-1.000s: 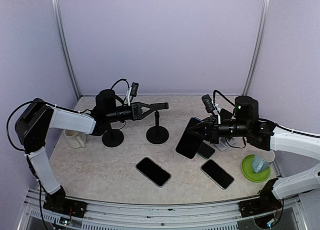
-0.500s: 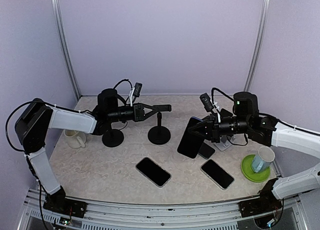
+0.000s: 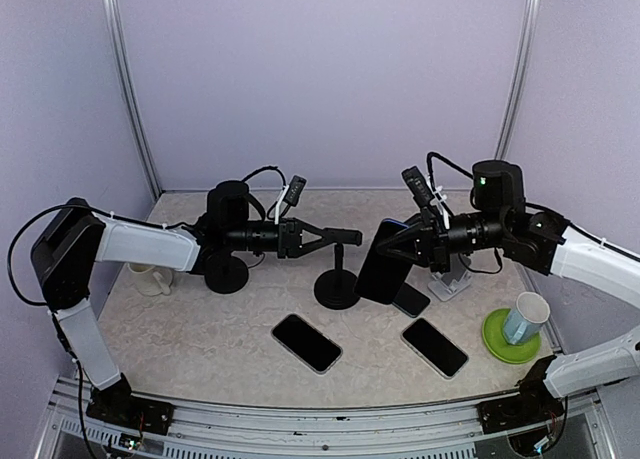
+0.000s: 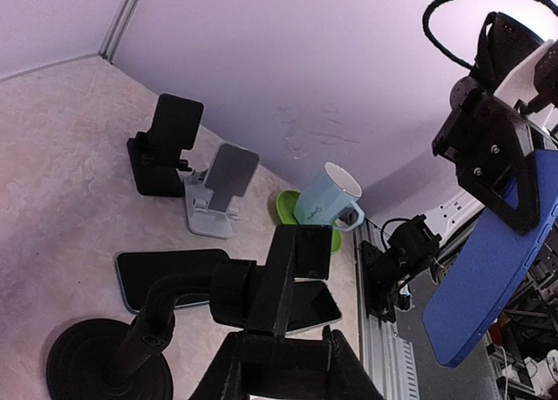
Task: Place the phone on the phone stand
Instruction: Place the phone stand at the center of the board, then hold the phone stand at the center of the board.
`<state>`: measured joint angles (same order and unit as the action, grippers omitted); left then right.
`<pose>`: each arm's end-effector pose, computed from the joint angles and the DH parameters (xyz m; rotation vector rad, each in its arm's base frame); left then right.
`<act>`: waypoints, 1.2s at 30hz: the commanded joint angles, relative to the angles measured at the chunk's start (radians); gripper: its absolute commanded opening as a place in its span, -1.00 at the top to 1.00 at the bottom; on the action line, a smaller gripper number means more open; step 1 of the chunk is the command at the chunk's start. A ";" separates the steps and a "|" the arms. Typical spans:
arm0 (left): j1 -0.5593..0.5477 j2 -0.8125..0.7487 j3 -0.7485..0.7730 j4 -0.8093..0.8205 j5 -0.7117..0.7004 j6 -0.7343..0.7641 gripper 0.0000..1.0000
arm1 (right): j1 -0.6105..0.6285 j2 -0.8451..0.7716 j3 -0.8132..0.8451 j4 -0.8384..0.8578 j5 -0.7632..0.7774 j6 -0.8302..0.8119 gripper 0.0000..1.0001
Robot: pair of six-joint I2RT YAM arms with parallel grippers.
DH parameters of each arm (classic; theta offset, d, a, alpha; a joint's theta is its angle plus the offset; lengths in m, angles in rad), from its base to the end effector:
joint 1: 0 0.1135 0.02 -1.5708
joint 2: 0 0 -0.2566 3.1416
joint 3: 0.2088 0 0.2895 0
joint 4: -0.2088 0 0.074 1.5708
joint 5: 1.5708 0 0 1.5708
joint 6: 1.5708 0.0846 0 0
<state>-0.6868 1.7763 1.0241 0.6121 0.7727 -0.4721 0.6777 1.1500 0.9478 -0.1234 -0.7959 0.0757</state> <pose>0.3132 -0.3332 0.1962 0.8295 1.7300 -1.4764 0.2199 0.2545 0.3070 -1.1159 1.6521 1.2501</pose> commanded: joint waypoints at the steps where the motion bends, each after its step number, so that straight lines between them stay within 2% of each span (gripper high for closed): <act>1: -0.033 -0.016 0.057 0.049 0.104 0.011 0.79 | -0.009 -0.005 0.069 -0.003 -0.068 -0.024 1.00; 5: -0.049 -0.007 0.075 0.048 0.130 0.010 0.74 | -0.010 0.001 0.099 -0.020 -0.064 -0.029 1.00; 21: -0.031 -0.002 0.086 -0.017 0.158 0.055 -0.26 | -0.009 -0.038 0.118 -0.044 0.000 -0.052 1.00; 28: -0.028 0.009 0.135 -0.153 0.167 0.112 -0.29 | -0.009 -0.062 0.133 -0.070 0.055 -0.054 1.00; 36: -0.033 -0.025 0.108 -0.164 0.138 0.143 -0.31 | -0.010 -0.073 0.124 -0.071 0.074 -0.054 1.00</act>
<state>-0.7189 1.7775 1.1343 0.4755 0.9150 -0.3656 0.6777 1.1049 1.0428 -0.2199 -0.7357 0.0265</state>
